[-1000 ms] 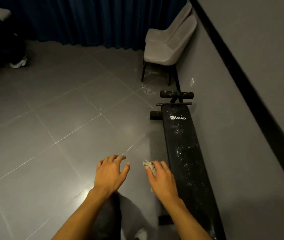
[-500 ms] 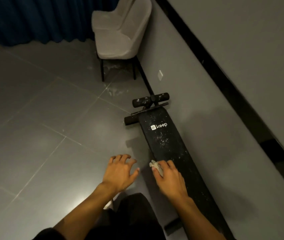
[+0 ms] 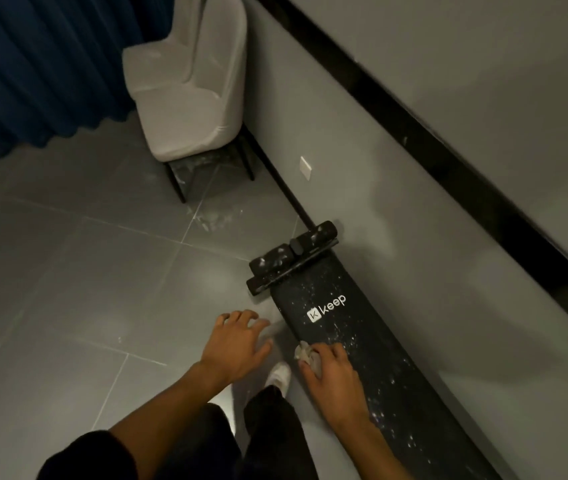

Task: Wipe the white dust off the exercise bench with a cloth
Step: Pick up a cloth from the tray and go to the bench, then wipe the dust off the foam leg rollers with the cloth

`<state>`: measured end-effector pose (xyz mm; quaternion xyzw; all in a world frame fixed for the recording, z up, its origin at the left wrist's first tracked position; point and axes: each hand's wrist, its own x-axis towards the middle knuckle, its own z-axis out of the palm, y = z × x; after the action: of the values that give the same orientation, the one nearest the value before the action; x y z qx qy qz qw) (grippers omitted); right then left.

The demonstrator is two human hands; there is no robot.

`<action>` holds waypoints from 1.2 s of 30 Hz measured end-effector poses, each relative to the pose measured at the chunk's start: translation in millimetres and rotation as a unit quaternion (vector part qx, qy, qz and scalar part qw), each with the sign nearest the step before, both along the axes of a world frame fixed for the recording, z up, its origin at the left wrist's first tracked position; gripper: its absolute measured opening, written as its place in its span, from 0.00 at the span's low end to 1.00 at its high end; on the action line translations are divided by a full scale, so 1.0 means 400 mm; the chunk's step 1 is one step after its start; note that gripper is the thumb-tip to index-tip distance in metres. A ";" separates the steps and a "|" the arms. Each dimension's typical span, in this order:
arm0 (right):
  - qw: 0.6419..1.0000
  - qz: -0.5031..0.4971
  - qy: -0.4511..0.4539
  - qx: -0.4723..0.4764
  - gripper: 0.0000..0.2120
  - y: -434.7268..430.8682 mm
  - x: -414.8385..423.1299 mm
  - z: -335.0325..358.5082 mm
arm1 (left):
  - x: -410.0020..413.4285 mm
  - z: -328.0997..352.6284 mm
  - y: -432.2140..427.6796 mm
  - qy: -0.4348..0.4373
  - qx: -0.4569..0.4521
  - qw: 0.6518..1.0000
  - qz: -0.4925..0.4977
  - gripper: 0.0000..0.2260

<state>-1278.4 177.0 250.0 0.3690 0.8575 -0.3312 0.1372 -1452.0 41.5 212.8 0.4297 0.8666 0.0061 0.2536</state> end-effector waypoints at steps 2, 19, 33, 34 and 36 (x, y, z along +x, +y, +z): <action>1.000 -0.020 0.003 -0.014 0.19 0.030 -0.069 -0.037 | -0.073 -0.039 0.037 0.007 -0.005 1.000 -0.001 0.28; 0.975 -0.176 0.132 -0.012 0.19 0.102 -0.513 -0.598 | -0.485 -0.624 0.251 -0.003 0.141 0.988 -0.056 0.33; 0.865 -0.139 0.459 0.147 0.09 0.135 -0.598 -0.957 | -0.541 -0.830 0.282 -0.070 0.432 0.894 -0.098 0.31; 0.860 -0.120 0.472 0.151 0.09 0.132 -0.593 -0.966 | -0.543 -0.838 0.284 -0.063 0.443 0.888 -0.103 0.31; 0.858 -0.102 0.466 0.189 0.10 0.154 -0.593 -0.969 | -0.551 -0.850 0.287 -0.042 0.458 0.881 -0.113 0.31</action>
<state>-1515.7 238.8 -137.8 0.2757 0.8248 -0.3086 -0.3854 -1672.2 156.2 -127.1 0.5926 0.7009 0.3918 0.0636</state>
